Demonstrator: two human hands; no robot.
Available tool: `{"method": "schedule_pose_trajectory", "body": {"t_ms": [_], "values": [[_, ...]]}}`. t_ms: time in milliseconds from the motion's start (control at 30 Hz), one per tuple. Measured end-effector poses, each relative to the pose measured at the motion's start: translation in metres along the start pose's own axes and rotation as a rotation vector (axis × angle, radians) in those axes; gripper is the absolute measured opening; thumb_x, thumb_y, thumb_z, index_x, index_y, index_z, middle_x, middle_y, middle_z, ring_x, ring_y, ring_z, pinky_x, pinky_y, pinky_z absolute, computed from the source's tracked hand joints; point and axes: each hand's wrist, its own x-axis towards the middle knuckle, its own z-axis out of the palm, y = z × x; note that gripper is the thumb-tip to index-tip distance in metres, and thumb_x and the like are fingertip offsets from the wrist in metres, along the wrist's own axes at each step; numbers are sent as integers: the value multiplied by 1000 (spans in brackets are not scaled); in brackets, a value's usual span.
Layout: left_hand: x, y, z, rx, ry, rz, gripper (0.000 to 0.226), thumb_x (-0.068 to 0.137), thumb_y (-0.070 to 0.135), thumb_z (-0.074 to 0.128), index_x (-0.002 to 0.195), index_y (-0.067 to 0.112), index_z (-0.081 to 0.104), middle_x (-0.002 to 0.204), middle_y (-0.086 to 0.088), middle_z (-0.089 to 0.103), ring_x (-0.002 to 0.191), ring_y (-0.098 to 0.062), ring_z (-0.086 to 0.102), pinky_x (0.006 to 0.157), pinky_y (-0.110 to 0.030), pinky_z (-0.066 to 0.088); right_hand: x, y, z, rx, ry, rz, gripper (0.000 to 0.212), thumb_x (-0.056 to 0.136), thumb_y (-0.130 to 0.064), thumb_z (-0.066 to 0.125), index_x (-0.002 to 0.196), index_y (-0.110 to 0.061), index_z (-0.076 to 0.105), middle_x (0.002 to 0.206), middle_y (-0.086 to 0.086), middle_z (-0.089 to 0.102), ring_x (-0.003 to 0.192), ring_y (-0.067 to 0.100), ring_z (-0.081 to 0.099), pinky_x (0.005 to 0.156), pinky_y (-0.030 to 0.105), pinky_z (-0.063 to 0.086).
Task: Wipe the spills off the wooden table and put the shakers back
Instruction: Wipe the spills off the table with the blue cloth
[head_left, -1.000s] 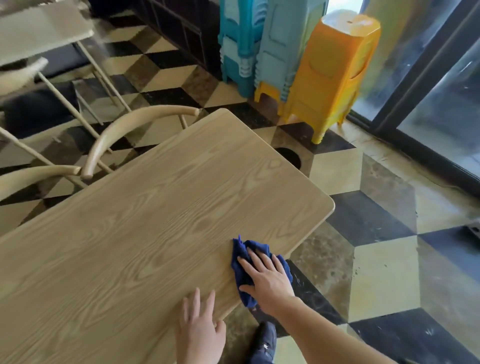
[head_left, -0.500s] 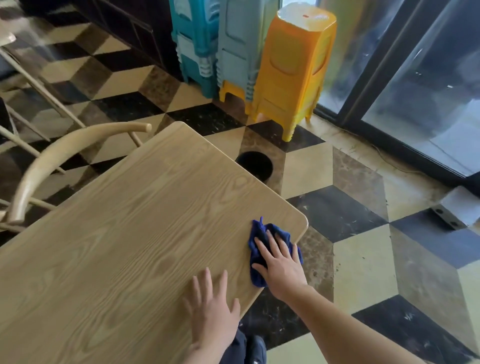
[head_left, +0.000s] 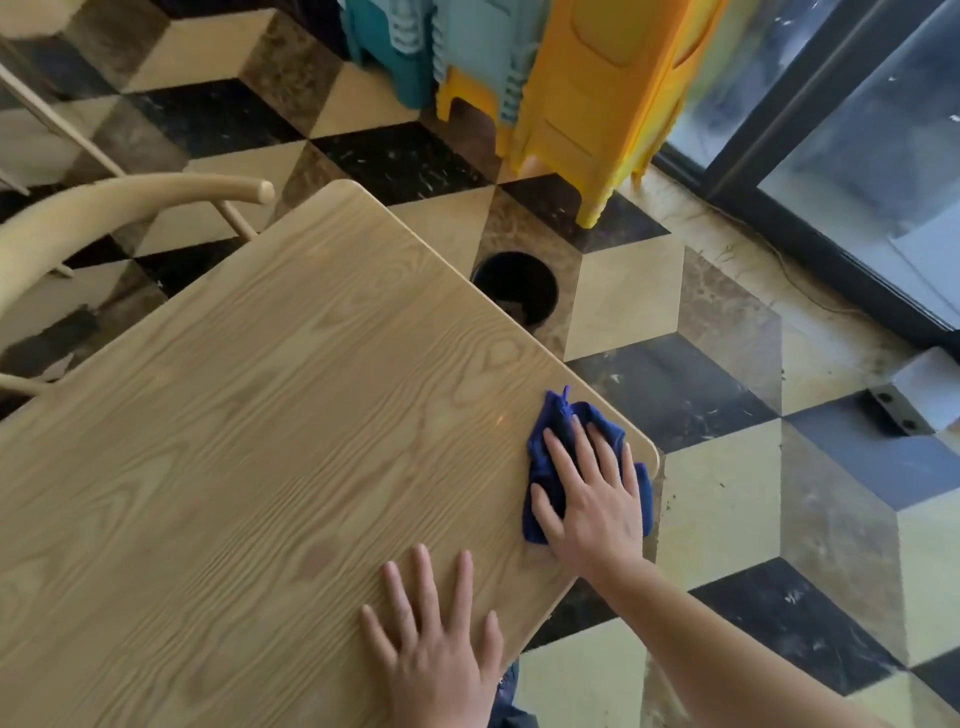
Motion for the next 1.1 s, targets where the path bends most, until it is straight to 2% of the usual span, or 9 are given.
{"method": "schedule_pose_trajectory", "body": {"t_ms": [200,333,600,700,800,900,967,1033,1100], "values": [[-2,-5,14,-11,87,15,62,85,45,46,146,33,48,159,-13,35,148,-41,28,116,-68,20,31,35,-13,-77,-31,-354,62,93,-52,48,150,-29,43,161,-1,33,152,25,21,121,55,19],[-4,-6,11,0,68,34,63,89,45,44,150,33,40,161,-13,30,150,-42,23,116,-69,16,45,50,-16,-154,-71,-533,66,94,-52,49,154,-26,37,164,3,27,153,28,18,124,53,13],[-6,-3,10,-5,107,9,66,89,46,44,153,38,29,164,-10,23,152,-38,19,117,-69,17,76,69,-20,-223,-128,-858,68,95,-55,44,155,-25,35,163,6,27,153,30,17,122,57,16],[-4,-2,12,22,66,-8,66,91,48,40,155,37,26,166,-9,20,154,-37,13,119,-67,13,75,70,-20,-204,-120,-858,68,94,-55,44,155,-27,33,165,3,24,153,29,17,123,56,14],[-6,2,6,1,-4,-37,66,93,48,37,157,38,22,167,-7,15,155,-35,7,120,-65,11,71,63,-29,-267,-198,-813,68,95,-58,37,157,-35,22,167,-2,15,154,26,10,123,56,7],[-6,4,-19,-88,-119,-86,63,96,43,34,157,40,18,169,0,5,156,-29,1,123,-58,12,56,44,-42,-266,-278,-643,68,94,-53,41,157,-37,18,167,-3,11,155,23,4,121,61,4],[-4,8,-44,-245,-220,-198,59,98,36,39,155,38,25,168,6,-1,156,-23,1,124,-50,19,38,28,-51,-220,-304,-518,67,94,-43,46,156,-35,22,168,0,3,155,23,-4,122,59,0],[-15,10,-64,-424,-299,-416,51,98,36,40,150,36,39,166,6,17,152,-22,22,116,-44,35,8,18,-55,-127,-317,-406,66,92,-37,47,155,-34,25,168,2,-2,154,23,-9,123,55,-2],[-35,6,-71,-495,-308,-566,49,96,42,38,145,39,44,149,2,49,129,-27,54,97,-41,50,-26,15,-52,-37,-371,-313,67,89,-34,50,152,-35,28,168,4,-6,154,25,-10,124,53,1]]}}
